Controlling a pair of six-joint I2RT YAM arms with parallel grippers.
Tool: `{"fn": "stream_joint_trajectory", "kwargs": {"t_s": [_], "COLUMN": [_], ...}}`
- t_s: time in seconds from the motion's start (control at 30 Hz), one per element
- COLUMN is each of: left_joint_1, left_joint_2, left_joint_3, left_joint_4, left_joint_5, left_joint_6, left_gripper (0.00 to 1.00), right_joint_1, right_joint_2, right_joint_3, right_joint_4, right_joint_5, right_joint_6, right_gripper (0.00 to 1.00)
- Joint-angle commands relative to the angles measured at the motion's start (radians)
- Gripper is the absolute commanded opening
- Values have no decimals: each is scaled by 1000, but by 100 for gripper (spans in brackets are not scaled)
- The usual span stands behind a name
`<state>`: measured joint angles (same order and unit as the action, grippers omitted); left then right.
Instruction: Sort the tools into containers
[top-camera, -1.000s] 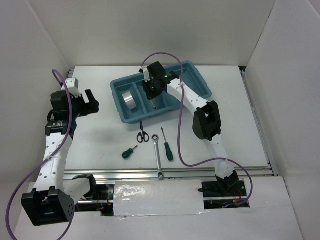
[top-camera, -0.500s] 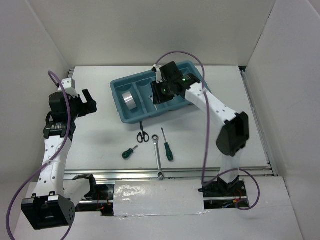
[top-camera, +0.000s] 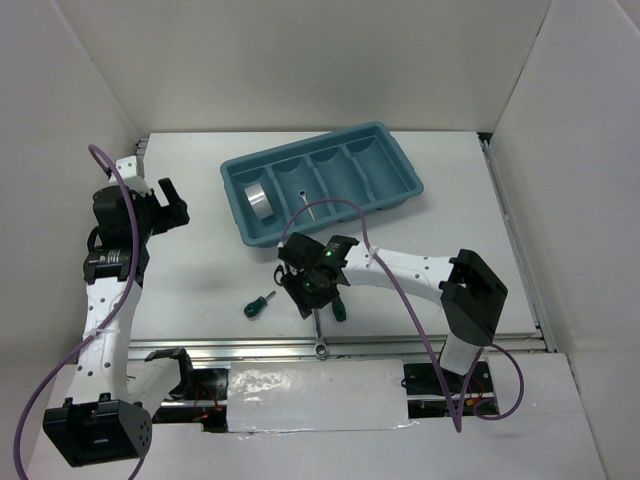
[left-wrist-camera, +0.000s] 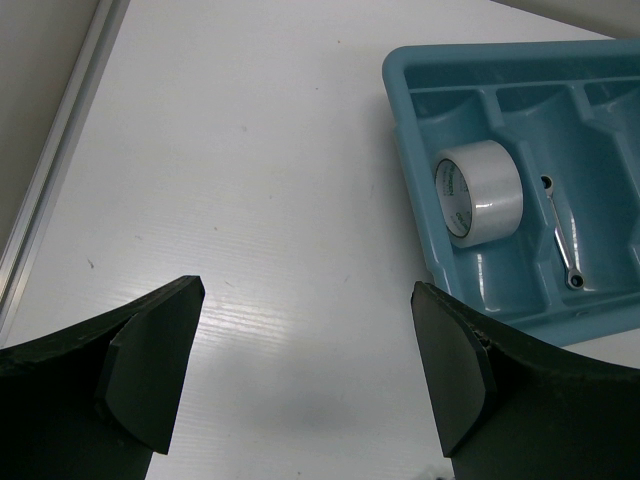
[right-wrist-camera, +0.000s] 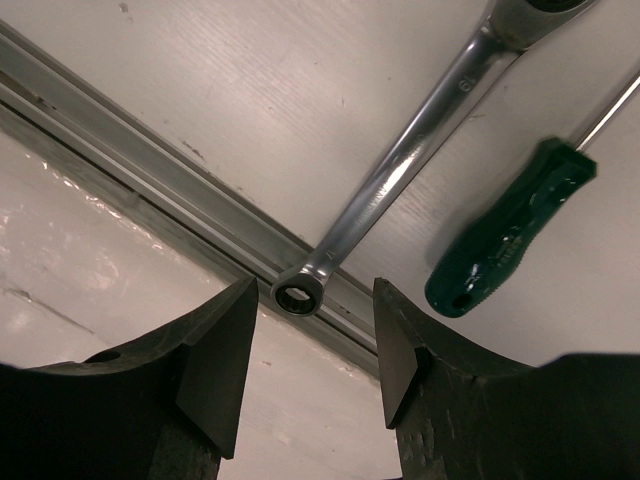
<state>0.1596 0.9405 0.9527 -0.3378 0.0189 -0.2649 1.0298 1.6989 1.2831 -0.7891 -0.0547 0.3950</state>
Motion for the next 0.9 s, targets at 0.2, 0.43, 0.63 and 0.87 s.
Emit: {"fn": "stream_joint_trajectory", "kwargs": {"t_s": [0.2,0.43,0.63,0.87], "left_joint_1": [8,11,15,24], "left_joint_2": [-35,-42,-31,-29], "left_joint_3": [-8,-15,-11,-31], "left_joint_4": [28,45,54,76], "left_joint_5": [-14,-56,-54,-34], "left_joint_6": [29,38,36,10], "left_gripper": [99,99,99,99], "right_joint_1": [18,73,72,70], "right_joint_2": [150,163,50,11], "right_joint_3": [44,15,-143,-151], "right_joint_4": [28,41,114,133], "right_joint_5": [-48,-51,-86,37], "right_joint_6": [96,108,117,119], "right_gripper": [55,55,54,55]}}
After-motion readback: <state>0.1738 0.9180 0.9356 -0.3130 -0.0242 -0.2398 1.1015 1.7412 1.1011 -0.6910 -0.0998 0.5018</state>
